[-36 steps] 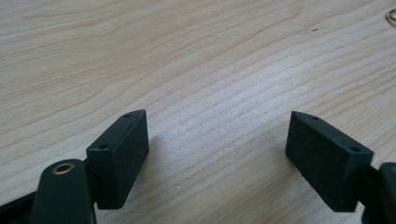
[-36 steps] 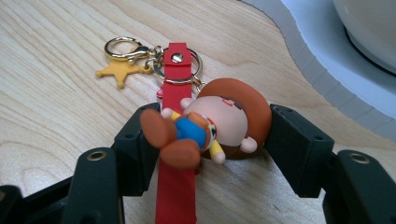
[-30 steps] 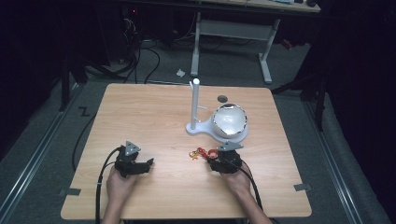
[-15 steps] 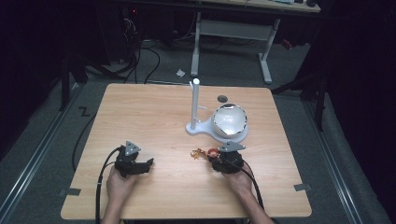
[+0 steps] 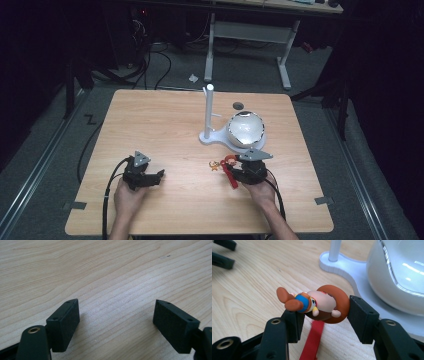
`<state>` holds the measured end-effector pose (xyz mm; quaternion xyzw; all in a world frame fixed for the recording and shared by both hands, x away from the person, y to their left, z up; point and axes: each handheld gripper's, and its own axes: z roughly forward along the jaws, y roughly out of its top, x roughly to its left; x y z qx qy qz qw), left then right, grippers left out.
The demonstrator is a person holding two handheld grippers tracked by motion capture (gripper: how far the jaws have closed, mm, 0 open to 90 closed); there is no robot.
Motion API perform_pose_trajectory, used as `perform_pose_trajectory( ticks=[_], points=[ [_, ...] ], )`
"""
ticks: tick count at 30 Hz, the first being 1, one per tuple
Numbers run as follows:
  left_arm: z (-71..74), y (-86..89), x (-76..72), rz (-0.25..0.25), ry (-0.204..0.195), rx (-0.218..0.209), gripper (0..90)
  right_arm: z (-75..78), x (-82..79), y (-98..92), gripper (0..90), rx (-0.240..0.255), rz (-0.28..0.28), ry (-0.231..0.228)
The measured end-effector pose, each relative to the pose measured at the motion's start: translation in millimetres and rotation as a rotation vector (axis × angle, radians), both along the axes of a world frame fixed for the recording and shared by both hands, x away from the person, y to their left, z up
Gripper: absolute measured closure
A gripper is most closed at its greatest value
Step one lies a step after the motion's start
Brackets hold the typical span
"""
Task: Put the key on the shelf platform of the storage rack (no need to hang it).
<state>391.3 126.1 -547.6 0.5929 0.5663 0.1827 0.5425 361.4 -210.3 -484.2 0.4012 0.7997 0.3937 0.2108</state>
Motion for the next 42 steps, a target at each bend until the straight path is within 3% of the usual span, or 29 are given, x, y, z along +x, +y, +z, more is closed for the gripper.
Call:
perform_pose_trajectory(
  ticks=[9, 16, 30, 42],
  points=[
    [0.0, 0.0, 0.0, 0.000, 0.000, 0.000, 21.7, 25.0, -0.9, -11.9, 49.0, 0.006, 0.010, 0.009],
    [0.0, 0.0, 0.0, 0.000, 0.000, 0.000, 21.7, 43.6, -4.5, -22.7, 49.2, 0.048, 0.035, 0.026],
    [0.0, 0.0, 0.0, 0.000, 0.000, 0.000, 21.7, 96.1, -12.3, -53.6, 49.2, 0.102, 0.047, -0.019],
    [0.0, 0.0, 0.1, 0.000, 0.000, 0.000, 21.7, 123.0, -7.6, -72.5, 49.3, 0.116, 0.020, -0.055]
  ],
)
